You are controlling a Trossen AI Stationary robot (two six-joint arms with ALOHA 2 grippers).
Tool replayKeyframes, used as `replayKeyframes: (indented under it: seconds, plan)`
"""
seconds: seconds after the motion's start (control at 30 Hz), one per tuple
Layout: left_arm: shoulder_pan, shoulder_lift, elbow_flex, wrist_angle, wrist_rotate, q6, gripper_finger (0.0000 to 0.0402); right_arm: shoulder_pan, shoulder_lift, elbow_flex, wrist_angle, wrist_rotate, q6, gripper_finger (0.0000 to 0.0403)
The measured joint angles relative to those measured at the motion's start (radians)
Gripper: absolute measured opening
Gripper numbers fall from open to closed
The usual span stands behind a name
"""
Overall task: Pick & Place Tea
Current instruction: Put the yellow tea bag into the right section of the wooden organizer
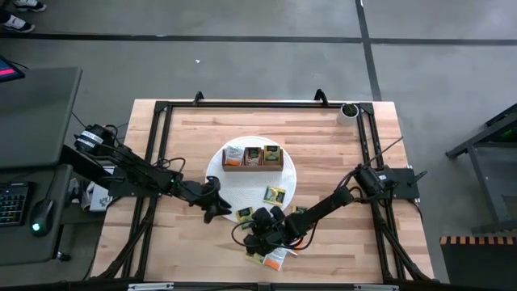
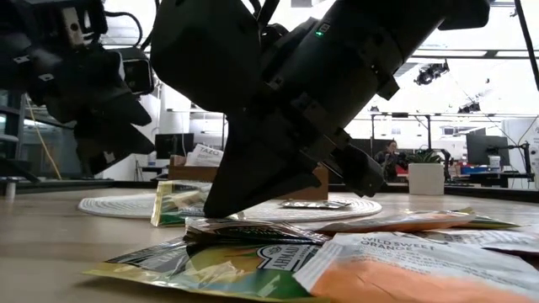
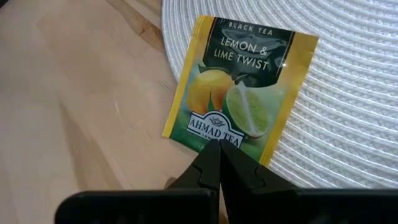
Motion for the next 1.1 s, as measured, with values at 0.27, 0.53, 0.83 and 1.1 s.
replayKeyframes:
  seconds: [0.27,0.53,0.83,1.1]
  plan:
    - [0.082,0.072,0.002,-0.014,0.059,-0.164,0.0154,0.0,0.0,0.0,0.009,-0.001,0.001,0.0]
    - [0.202,0.186,0.098,-0.026,0.308,-0.117,0.0154,0.0,0.0,-0.001,0.014,-0.002,0.007,0.0]
    - [0.222,0.294,0.315,-0.348,0.496,0.036,0.0154,-0.001,0.001,-0.001,0.02,-0.007,0.007,0.0]
    - [0.222,0.33,0.404,-0.445,0.53,0.104,0.0154,-0.001,0.001,-0.001,0.022,-0.009,0.005,0.0]
